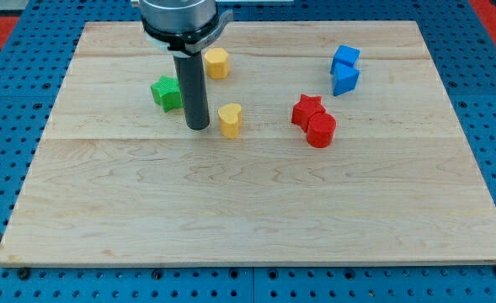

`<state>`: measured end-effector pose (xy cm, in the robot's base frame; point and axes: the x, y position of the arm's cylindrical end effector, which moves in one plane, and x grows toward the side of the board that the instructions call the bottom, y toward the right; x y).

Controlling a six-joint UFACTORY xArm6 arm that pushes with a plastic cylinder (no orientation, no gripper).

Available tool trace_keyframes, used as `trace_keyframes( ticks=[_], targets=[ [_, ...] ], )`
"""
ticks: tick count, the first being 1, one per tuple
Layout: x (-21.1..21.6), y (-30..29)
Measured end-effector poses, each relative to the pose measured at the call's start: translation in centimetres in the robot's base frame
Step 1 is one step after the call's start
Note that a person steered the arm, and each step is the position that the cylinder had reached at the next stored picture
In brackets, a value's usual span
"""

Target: Move the yellow heart bottom right to the yellow hexagon

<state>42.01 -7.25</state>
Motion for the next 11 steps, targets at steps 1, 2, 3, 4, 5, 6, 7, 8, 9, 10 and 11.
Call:
trace_keyframes(
  ticks=[1,2,3,4,5,6,7,8,9,10,11],
  targets=[
    [1.4,0.1],
    [3.9,0.7],
    [4.1,1.3],
    [4.1,4.4],
    [3.5,5.0],
    [0.8,3.8],
    [-1.7,2.7],
    [-3.7,2.2],
    [-5.3,2.2],
    [-5.9,2.4],
    [-5.3,3.9]
  ],
)
